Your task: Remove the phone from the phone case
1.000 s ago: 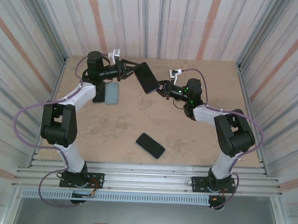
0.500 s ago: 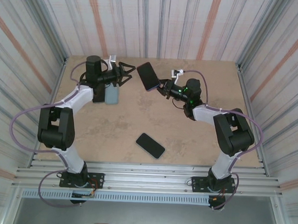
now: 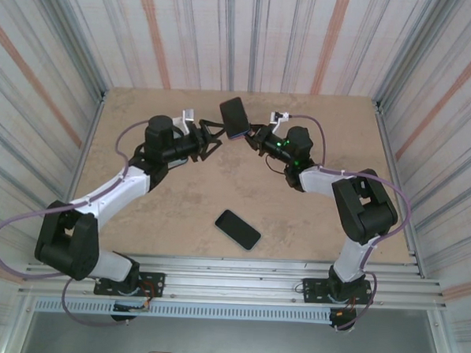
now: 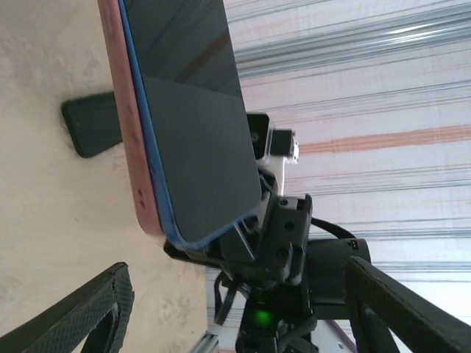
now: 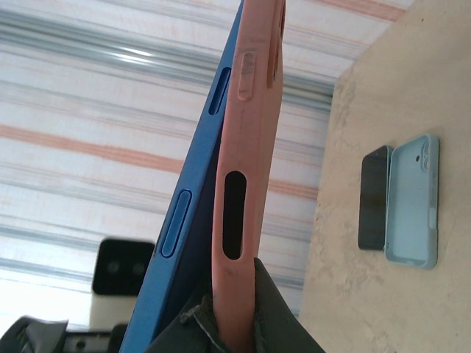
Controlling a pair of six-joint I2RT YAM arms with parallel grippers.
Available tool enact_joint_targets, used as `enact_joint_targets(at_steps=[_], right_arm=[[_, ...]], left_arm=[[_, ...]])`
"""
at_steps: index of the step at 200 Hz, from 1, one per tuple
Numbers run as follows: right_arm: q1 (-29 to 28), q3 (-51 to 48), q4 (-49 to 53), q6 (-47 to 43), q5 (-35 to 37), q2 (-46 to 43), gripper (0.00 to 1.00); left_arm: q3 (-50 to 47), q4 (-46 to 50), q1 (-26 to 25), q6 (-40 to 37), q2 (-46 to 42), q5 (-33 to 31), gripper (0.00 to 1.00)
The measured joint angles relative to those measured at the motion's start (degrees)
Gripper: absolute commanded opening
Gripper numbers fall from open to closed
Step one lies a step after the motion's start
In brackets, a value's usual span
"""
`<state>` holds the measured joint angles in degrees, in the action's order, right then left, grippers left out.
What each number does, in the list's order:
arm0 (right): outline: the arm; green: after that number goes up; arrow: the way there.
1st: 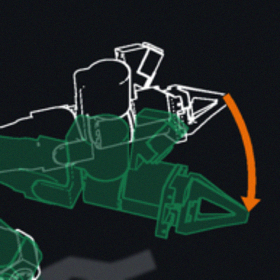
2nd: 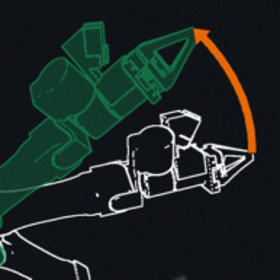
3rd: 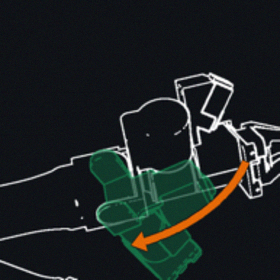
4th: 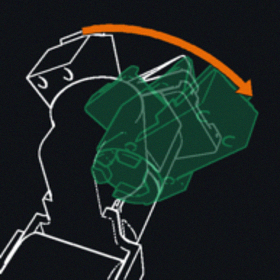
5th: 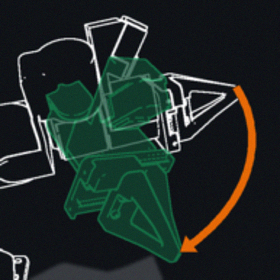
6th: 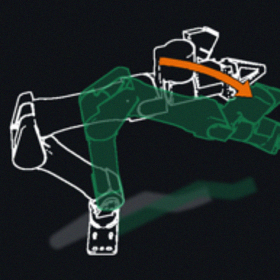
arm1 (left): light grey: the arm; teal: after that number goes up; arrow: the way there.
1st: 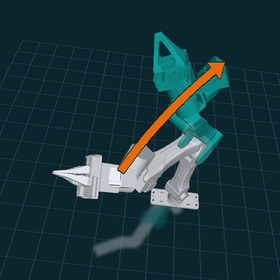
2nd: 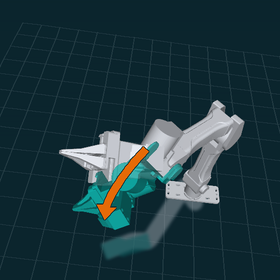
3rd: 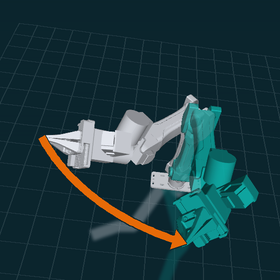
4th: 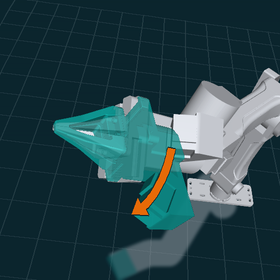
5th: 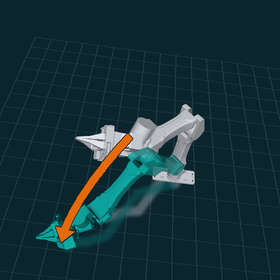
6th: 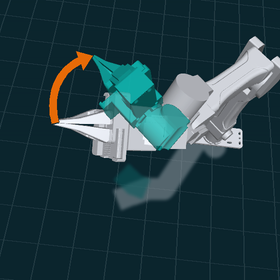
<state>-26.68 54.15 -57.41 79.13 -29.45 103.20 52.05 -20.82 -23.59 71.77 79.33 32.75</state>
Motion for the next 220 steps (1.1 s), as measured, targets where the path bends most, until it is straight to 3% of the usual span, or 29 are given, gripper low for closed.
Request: enact_joint_targets(at_steps=[86, 138, 220], right_arm=[[-2.3, 0.0, 0.6, -0.5, 7.0, 0.0, 0.07], [-3.4, -0.1, 0.9, -1.8, 8.8, -0.2, 0.07], [-4.1, -0.2, 0.9, -1.8, 9.3, -0.3, 0.06]], left_arm=[[-1.5, -3.6, -9.0, 9.9, -1.0, -13.2, 0.53], [-1.5, -6.8, -9.5, 13.1, 0.3, -18.4, 0.49], [-1.6, -9.3, -9.8, 14.5, 3.3, -19.8, 0.45]])
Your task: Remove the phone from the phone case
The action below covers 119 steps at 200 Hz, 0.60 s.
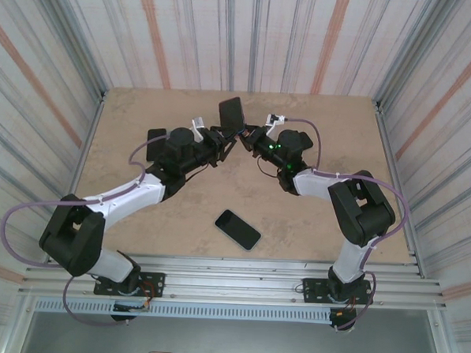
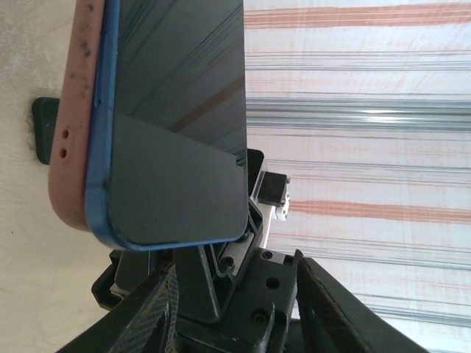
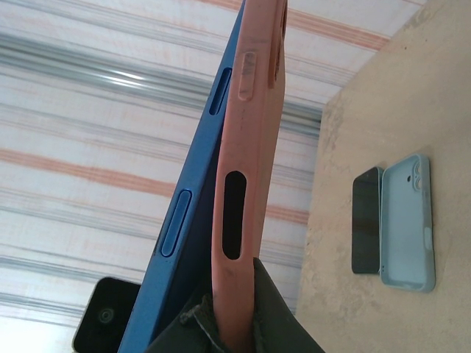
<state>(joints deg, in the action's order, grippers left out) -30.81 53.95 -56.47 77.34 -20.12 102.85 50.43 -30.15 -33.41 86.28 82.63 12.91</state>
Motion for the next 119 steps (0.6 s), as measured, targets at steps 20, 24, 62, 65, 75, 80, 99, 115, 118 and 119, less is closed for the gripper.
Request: enact_joint_targets(at_steps=[20, 24, 62, 65, 75, 80, 99, 115, 118, 119], right_arm=[[-0.1, -0.2, 0.0, 0.0, 0.0, -0.2, 0.06], [-0.1, -0.3, -0.1, 0.0, 0.0, -0.3, 0.06], [-0.1, -0.6, -0.1, 0.0, 0.2, -0.5, 0.06], [-0.1, -0.6, -0.1, 0.0, 0.3, -0.5, 0.06], [-0.2, -0.6, -0.2, 0.0, 0.6, -0.5, 0.06], [-0.3, -0.7, -0.3, 0.0, 0.7, -0.5, 0.06], [-0.4, -1.0, -1.0, 0.0, 0.9, -0.5, 0.06], [-0.4, -1.2, -1.2, 0.0, 1.2, -0.5, 0.06], [-0.4, -1.2, -1.3, 0.0, 1.2, -0.5, 0.06], [-0.4, -1.2, -1.3, 0.0, 1.2, -0.5, 0.06]], left_arm=[[0.0, -0.2, 0.0, 0.1, 0.1, -0.6, 0.44], [0.0, -0.2, 0.1, 0.2, 0.1, -0.6, 0.44], [0.0, -0.4, 0.5, 0.2, 0.3, -0.8, 0.42], [0.0, -0.5, 0.5, 0.3, 0.3, -0.8, 0.42], [0.0, -0.6, 0.7, 0.4, 0.4, -0.8, 0.42], [0.0, -0.6, 0.7, 0.4, 0.4, -0.8, 0.41], [0.0, -0.6, 0.8, 0.6, 0.6, -0.9, 0.41], [0.0, -1.1, 0.8, 0.6, 1.0, -0.9, 0.41], [0.0, -1.2, 0.8, 0.6, 1.1, -1.0, 0.41], [0.0, -1.2, 0.8, 0.6, 1.1, -1.0, 0.41]])
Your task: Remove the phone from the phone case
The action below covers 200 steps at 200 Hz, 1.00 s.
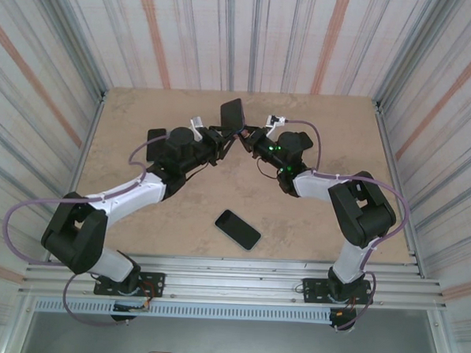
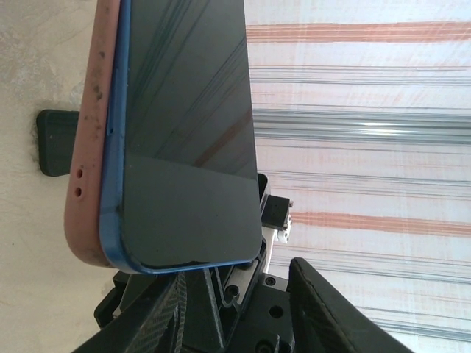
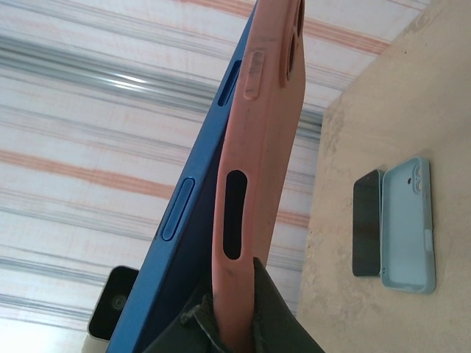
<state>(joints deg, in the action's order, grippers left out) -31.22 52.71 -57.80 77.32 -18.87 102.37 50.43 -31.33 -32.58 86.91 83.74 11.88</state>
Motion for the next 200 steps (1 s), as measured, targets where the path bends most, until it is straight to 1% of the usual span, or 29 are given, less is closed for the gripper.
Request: enact_joint_targets(at_steps=[38, 102, 143, 159, 200], right_arm=[[-0.1, -0.8, -1.2, 0.0, 1.1, 0.0, 0.06], [-0.8, -1.6, -4.5, 0.0, 1.3, 0.0, 0.07], [-1.1, -1.6, -5.8, 0.0, 1.3, 0.4, 0.07], [-1.1, -1.6, -6.0, 0.0, 1.3, 0.5, 0.07], [-1.1, -1.6, -6.0, -0.9, 2.6, 0.5, 0.07]], left_arm=[[0.0, -0.9, 0.1, 0.1, 1.1, -0.3, 0.36], [0.2, -1.6, 0.3, 0.2, 1.2, -3.7, 0.34], [1.0, -2.4, 0.4, 0.5, 2.7, -4.7, 0.24], [1.5, -2.3, 0.4, 0.5, 3.2, -4.7, 0.19], [3.0, -2.5, 0.3, 0.5, 3.5, -4.5, 0.11]])
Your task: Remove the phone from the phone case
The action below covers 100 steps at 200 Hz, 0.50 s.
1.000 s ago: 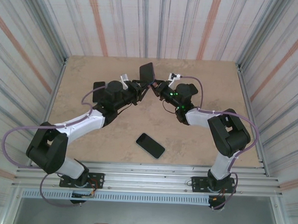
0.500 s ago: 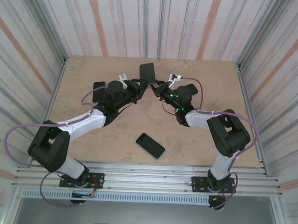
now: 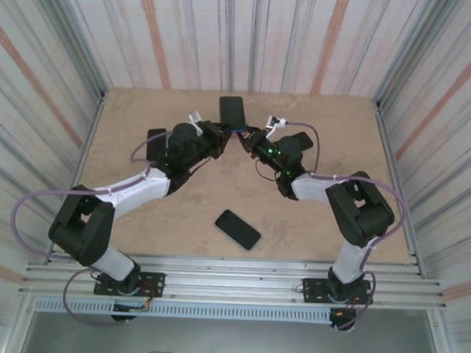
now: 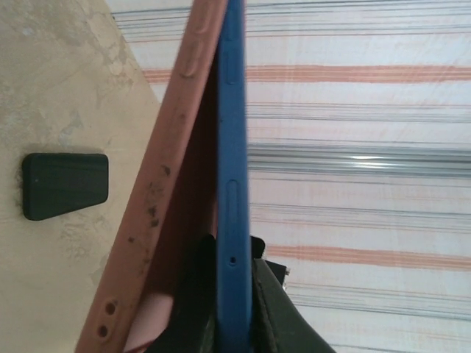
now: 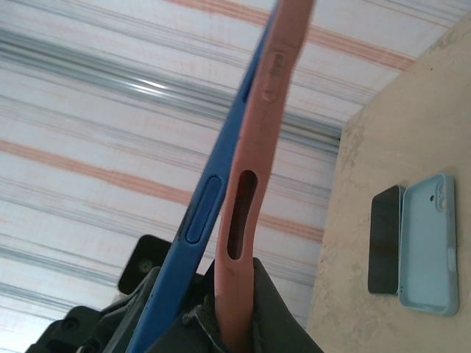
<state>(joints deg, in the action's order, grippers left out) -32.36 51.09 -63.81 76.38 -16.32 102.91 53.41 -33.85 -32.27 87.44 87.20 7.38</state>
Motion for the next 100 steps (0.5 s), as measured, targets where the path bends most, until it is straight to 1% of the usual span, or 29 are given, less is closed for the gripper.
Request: enact_joint_targets(at_steps=[56, 100], right_arm=[[-0.2, -0.1, 1.8, -2.3, 1.4, 0.0, 0.07], [0.1, -0.5, 6.5, -7.3, 3.5, 0.0, 0.07]], left_arm=[[0.2, 0.1, -0.4, 0.1, -0.1, 0.1, 0.08], [0.8, 1.6, -1.7, -0.2, -2.1, 1.6, 0.07]])
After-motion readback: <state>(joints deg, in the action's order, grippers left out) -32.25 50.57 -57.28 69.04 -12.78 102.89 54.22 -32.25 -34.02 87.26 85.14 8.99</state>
